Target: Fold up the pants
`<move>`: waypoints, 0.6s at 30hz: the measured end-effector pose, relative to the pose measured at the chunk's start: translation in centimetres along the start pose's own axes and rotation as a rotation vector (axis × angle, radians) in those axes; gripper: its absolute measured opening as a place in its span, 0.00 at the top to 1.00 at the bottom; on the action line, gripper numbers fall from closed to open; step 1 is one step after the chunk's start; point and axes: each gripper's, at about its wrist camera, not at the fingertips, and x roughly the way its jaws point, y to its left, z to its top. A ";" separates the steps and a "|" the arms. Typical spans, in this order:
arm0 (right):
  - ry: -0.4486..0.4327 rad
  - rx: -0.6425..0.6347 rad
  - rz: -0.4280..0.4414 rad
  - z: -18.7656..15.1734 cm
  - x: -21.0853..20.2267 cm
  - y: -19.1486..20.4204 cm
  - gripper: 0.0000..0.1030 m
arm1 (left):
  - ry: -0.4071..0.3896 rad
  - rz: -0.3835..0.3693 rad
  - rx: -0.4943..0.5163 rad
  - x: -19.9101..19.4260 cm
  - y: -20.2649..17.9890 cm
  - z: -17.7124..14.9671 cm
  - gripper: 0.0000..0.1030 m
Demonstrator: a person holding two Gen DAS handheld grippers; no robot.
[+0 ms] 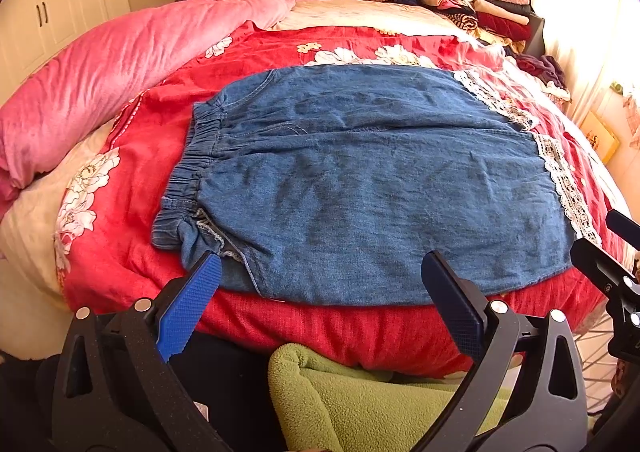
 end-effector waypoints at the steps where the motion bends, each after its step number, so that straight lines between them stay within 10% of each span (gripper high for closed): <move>1: 0.003 0.001 0.001 0.0 0.1 0.0 0.04 | 0.000 0.001 0.000 0.0 0.0 0.0 0.09; 18: 0.007 -0.002 0.009 -0.2 0.2 0.0 0.04 | -0.001 0.006 0.000 0.0 0.0 0.0 0.09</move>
